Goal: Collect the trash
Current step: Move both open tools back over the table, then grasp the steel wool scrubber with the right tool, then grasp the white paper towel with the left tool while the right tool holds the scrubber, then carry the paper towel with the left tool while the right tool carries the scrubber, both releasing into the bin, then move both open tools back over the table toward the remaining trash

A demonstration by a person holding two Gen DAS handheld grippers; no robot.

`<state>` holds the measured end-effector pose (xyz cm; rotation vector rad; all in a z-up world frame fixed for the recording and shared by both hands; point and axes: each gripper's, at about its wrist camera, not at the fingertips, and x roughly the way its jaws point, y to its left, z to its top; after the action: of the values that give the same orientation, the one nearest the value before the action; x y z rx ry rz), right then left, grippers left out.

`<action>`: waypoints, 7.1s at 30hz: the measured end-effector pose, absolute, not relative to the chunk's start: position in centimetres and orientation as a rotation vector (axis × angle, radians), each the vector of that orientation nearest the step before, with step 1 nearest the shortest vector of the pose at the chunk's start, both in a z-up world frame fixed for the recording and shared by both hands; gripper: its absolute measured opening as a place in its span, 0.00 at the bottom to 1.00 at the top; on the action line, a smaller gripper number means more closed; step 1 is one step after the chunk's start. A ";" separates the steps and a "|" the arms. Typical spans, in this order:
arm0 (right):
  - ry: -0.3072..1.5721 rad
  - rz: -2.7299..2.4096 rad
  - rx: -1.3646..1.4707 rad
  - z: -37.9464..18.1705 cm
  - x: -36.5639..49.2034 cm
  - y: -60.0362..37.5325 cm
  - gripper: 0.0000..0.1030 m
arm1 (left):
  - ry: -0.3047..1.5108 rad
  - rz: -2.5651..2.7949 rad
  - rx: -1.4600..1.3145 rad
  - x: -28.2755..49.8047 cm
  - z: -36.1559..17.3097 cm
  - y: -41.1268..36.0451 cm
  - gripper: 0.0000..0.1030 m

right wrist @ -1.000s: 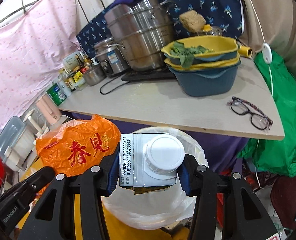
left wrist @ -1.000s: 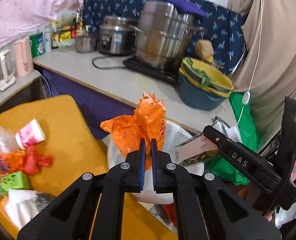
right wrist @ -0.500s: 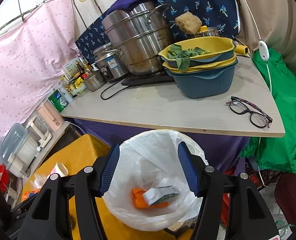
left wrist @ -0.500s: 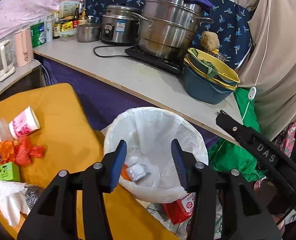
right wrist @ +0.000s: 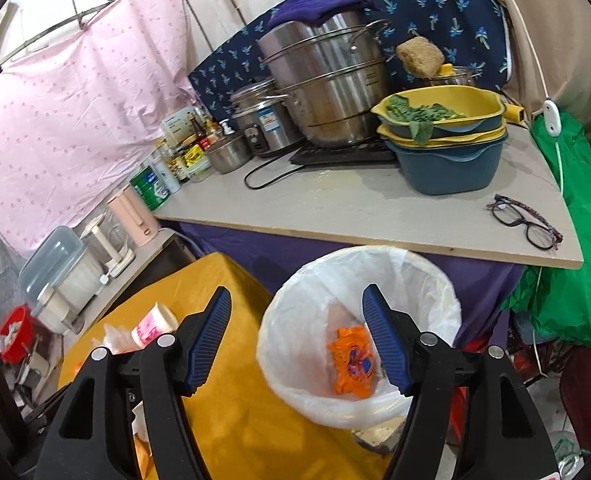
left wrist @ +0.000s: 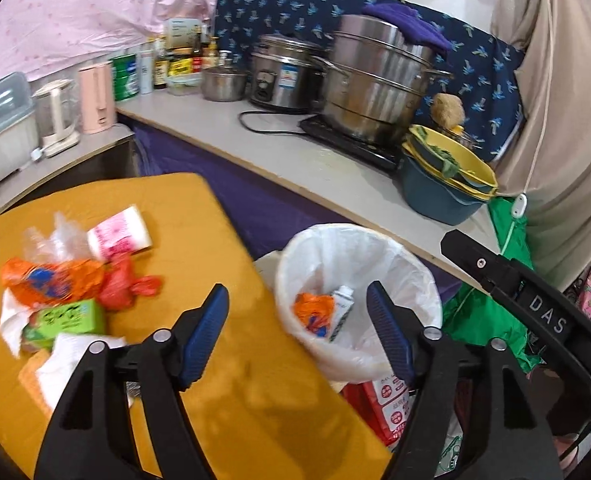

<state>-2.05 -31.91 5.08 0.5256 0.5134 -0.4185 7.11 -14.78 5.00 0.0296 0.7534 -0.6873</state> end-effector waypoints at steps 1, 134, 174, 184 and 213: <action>0.519 -0.410 0.522 5.0 -1.9 -31.4 0.65 | 0.755 -0.672 0.022 7.1 4.9 -13.9 0.71; 0.572 -0.416 0.485 1.5 -3.6 -32.3 0.47 | 0.801 -0.663 0.005 6.2 6.9 -12.9 0.04; 0.543 -0.446 0.496 2.1 -0.8 -35.6 0.63 | 0.788 -0.633 0.040 9.7 4.6 -19.9 0.65; 0.562 -0.369 0.438 3.4 0.6 -29.7 0.63 | 0.794 -0.528 -0.028 10.7 4.9 -12.2 0.70; 0.708 -0.127 0.316 0.8 5.2 -13.0 0.63 | 0.860 -0.191 -0.064 11.2 1.0 6.4 0.71</action>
<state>5.16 -13.04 0.78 0.3164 0.7078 -0.1266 11.18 6.41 1.04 -0.0636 0.8596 -0.1910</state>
